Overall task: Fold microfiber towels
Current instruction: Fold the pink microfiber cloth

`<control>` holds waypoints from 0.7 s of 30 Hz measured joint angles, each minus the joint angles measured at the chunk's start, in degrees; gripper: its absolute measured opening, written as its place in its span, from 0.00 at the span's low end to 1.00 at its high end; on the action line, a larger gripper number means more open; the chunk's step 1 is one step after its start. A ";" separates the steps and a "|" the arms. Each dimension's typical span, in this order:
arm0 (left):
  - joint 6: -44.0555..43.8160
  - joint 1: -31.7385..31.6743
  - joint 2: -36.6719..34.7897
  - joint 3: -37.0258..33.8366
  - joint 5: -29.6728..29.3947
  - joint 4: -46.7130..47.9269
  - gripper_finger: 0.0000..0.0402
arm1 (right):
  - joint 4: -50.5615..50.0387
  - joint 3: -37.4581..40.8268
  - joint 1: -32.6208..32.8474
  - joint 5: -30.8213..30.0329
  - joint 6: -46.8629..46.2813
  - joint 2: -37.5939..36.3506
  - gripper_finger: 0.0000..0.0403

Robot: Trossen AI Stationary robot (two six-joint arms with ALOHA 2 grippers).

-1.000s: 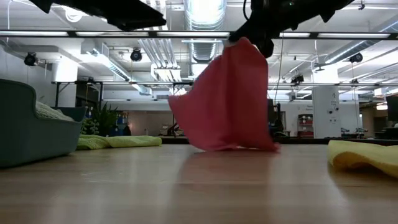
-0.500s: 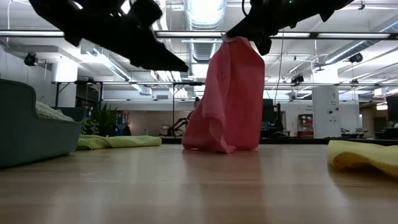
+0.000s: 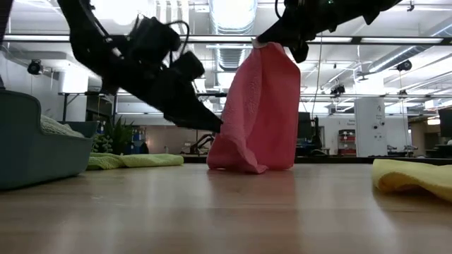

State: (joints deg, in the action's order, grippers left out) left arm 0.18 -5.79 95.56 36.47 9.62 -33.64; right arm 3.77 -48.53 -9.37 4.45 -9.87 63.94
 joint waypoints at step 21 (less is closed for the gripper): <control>-1.32 -0.25 8.83 4.00 -0.56 -18.27 0.63 | 0.00 0.00 -0.02 -0.07 0.77 0.00 0.02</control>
State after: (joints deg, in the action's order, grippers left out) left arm -1.15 -6.04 104.39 40.47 9.06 -51.92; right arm 3.77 -48.53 -9.39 4.38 -9.10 63.94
